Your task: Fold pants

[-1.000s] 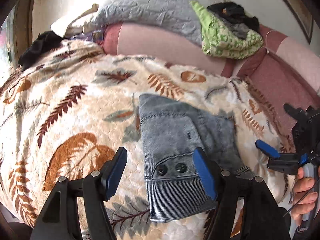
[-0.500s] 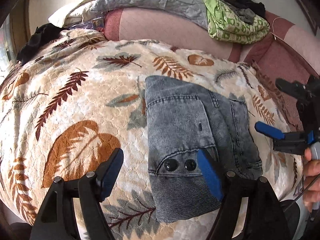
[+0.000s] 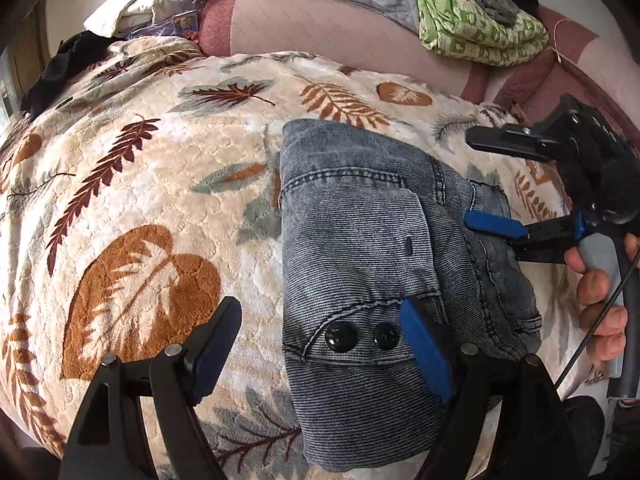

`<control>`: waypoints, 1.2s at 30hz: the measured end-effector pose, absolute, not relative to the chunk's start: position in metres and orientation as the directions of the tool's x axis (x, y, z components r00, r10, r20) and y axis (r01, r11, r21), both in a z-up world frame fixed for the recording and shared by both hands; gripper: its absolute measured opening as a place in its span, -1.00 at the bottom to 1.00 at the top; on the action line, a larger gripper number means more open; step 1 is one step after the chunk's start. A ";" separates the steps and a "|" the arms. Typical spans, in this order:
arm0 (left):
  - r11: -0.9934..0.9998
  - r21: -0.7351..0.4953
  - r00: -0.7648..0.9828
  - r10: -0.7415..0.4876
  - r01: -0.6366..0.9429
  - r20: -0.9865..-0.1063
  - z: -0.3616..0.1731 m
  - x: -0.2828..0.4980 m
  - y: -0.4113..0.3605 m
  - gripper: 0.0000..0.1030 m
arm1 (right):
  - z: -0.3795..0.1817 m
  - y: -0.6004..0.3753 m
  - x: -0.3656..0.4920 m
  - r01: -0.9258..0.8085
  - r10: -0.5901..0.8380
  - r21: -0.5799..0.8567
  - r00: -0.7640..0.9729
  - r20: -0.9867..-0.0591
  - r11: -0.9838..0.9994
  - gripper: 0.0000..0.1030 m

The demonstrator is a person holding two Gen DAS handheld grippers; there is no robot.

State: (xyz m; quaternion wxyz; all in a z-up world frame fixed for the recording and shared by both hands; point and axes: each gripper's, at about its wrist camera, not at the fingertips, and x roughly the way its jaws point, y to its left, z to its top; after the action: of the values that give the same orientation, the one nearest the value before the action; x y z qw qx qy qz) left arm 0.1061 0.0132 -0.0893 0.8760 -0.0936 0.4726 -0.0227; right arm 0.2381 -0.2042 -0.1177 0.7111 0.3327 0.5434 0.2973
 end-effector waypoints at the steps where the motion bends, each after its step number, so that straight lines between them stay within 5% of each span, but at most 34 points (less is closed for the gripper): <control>1: 0.981 -0.189 0.570 -0.128 -0.050 -0.812 -0.085 0.102 0.015 0.59 | -0.109 -0.206 0.231 -0.087 0.789 0.797 0.243 -0.565 0.597 0.68; 9: 0.993 -0.117 0.514 -0.092 -0.016 -0.853 -0.106 0.099 0.001 0.71 | -0.148 -0.223 0.182 -0.037 0.784 0.801 0.234 -0.575 0.598 0.72; 16: 0.992 -0.124 0.574 -0.084 -0.031 -0.815 -0.079 0.085 0.009 0.70 | -0.113 -0.239 0.160 -0.081 0.798 0.821 0.305 -0.519 0.565 0.72; 22: 0.998 -0.051 0.525 -0.033 -0.020 -0.850 -0.103 0.085 -0.004 0.71 | -0.146 -0.238 0.138 -0.070 0.763 0.777 0.266 -0.590 0.625 0.73; 31: 0.999 -0.042 0.535 -0.041 0.009 -0.844 -0.095 0.086 -0.008 0.70 | -0.066 -0.220 0.198 -0.185 0.806 0.790 0.246 -0.539 0.584 0.73; 36: 0.998 -0.056 0.539 -0.051 0.009 -0.841 -0.098 0.085 -0.005 0.71 | -0.077 -0.177 0.261 -0.181 0.833 0.814 0.172 -0.526 0.552 0.73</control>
State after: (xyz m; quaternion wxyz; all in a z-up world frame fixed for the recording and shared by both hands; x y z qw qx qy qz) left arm 0.0855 -0.0055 -0.0978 0.8770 -0.0223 0.4796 -0.0171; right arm 0.2615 -0.1775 -0.0772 0.7017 0.3059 0.5325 0.3611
